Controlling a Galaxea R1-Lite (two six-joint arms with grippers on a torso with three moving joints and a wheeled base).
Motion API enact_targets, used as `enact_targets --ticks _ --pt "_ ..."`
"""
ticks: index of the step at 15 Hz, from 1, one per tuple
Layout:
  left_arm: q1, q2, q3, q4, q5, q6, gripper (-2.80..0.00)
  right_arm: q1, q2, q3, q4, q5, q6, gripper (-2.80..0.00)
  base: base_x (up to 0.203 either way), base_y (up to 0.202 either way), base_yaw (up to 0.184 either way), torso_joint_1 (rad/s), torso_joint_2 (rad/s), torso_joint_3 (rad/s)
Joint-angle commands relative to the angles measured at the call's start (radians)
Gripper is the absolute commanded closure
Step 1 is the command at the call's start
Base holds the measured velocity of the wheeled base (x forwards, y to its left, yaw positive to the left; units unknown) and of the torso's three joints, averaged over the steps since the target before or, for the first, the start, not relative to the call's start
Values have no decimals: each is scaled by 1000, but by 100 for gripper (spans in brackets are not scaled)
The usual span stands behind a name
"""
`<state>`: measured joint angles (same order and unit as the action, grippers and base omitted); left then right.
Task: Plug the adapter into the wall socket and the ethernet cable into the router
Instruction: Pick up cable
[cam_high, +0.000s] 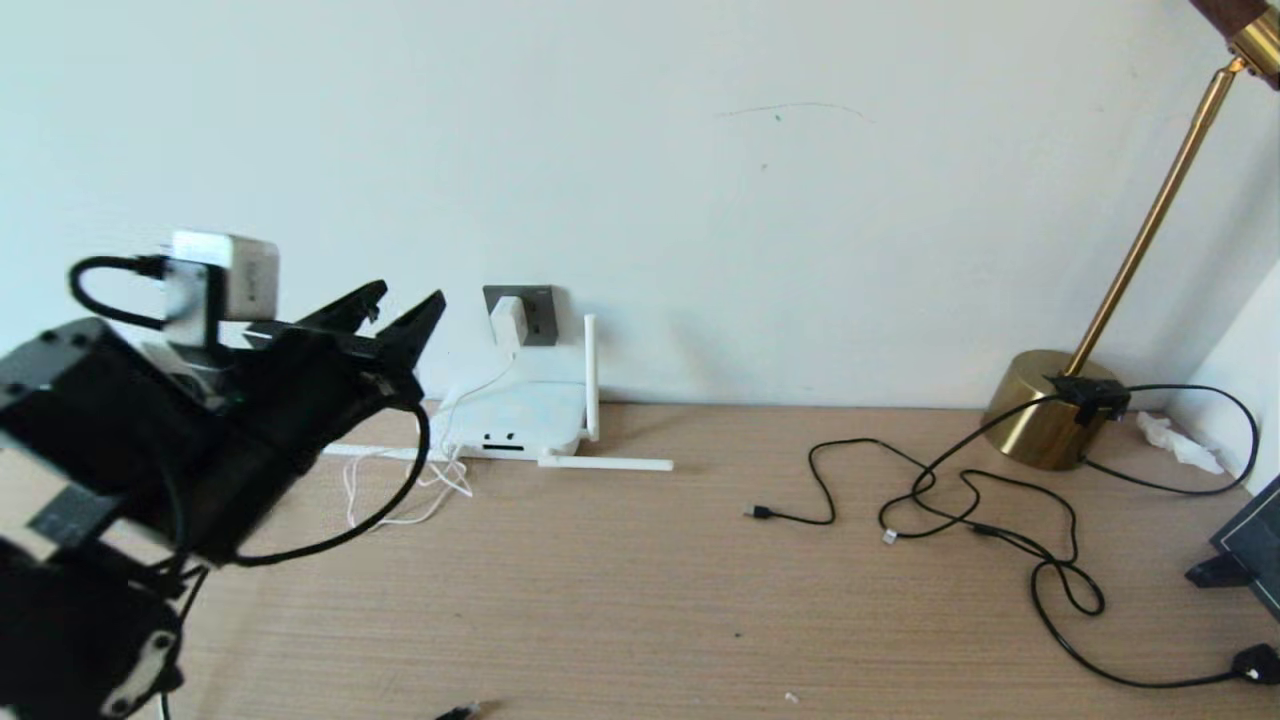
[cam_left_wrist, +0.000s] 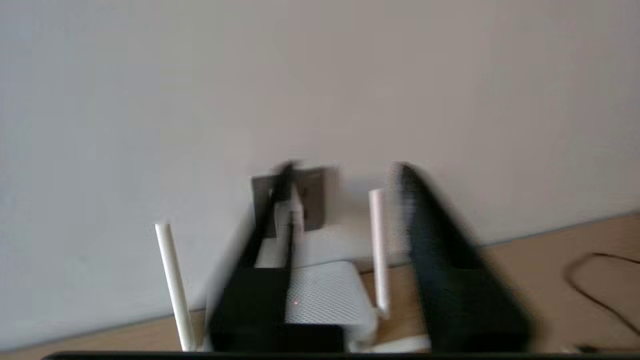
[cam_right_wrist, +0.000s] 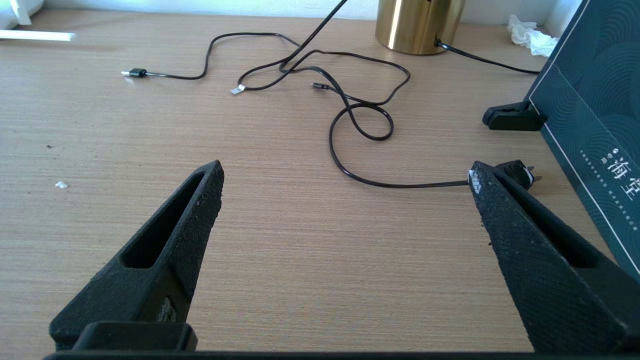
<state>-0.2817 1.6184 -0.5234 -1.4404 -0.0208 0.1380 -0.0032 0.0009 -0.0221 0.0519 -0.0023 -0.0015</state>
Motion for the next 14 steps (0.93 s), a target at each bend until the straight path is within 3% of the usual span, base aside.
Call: enact_targets --ticks 1,3,6,7,8,10,12,14 --pt "0 -239 49 53 -36 8 0 0 1 0 0 -1 0 -280 0 0 0 0 0 0" --pt "0 -433 72 245 -104 28 0 0 1 0 0 -1 0 -280 0 0 0 0 0 0" --pt "0 -698 71 645 -172 44 0 0 1 0 0 0 0 -280 0 0 0 0 0 0" --pt "-1 -771 82 771 -186 47 -280 0 1 0 0 0 0 -280 0 0 0 0 0 0" --pt "-1 -822 113 863 -202 50 -280 0 1 1 0 -1 0 -280 0 0 0 0 0 0" --pt "-2 -851 180 922 -244 92 -280 0 1 0 0 -1 0 -280 0 0 0 0 0 0" --pt "-2 -850 172 1003 -308 186 -280 0 1 -1 0 -1 0 -280 0 0 0 0 0 0" --pt "-2 -849 123 1214 -384 298 -280 0 1 1 0 -1 0 -280 0 0 0 0 0 0"
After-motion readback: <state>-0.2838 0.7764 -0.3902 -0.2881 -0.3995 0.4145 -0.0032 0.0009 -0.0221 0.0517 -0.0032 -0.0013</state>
